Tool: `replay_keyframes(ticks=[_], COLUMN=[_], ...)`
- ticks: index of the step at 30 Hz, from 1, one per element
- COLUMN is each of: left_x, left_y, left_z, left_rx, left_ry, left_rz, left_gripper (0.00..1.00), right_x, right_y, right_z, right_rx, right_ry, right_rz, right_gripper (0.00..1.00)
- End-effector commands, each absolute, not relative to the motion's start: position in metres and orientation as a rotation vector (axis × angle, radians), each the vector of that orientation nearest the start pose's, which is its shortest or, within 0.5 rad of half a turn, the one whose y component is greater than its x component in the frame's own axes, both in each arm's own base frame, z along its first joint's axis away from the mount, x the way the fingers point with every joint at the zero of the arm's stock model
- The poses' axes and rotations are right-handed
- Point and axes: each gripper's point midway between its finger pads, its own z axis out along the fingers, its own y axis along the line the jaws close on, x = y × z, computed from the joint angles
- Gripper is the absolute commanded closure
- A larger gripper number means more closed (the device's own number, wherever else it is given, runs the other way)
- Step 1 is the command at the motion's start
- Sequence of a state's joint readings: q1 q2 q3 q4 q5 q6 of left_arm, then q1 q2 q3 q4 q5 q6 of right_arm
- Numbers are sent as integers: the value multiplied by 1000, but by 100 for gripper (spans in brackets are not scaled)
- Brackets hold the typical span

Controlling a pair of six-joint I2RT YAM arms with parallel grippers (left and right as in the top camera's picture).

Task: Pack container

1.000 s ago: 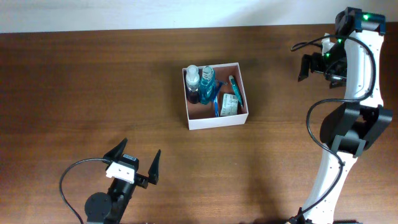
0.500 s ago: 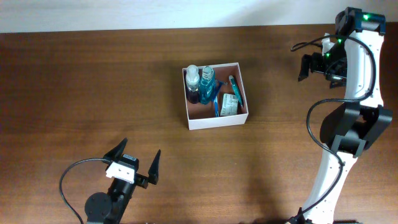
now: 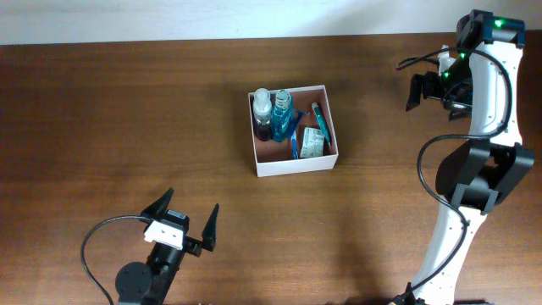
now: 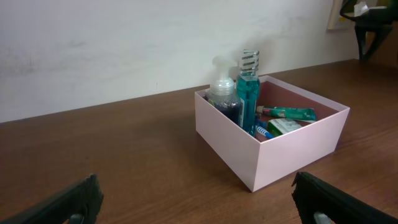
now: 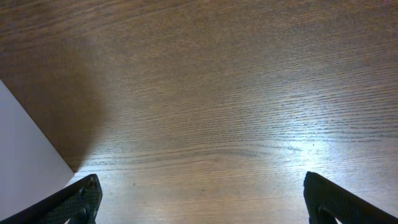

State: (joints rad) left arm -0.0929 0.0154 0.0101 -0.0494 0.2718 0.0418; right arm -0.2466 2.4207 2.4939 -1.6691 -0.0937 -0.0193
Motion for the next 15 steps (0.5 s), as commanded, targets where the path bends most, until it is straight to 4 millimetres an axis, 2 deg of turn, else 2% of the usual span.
replay_keyframes(ticks=[1,4,8,10,15], left_x=[236,236,236,236,236], left_y=[-66,-66,-66,-66,-66], left_z=[162,162,162,162,162], left_rx=[316,316,316,316,316], left_ry=[1599,1600,1600,1600,1600], left_rz=[-240,-240,-240,-240,-240], left_gripper=[1,1,1,1,1], right_x=[441,443,445,446,442], right_y=[-96,-91,-76,-63,-13], right_z=[131,131,144,158,207], right_rx=[358,341,284,233,54], right_ry=[3107,3111,3088,3060,2957], right_rz=[131,132,125,120,115], right_gripper=[1,1,1,1,1])
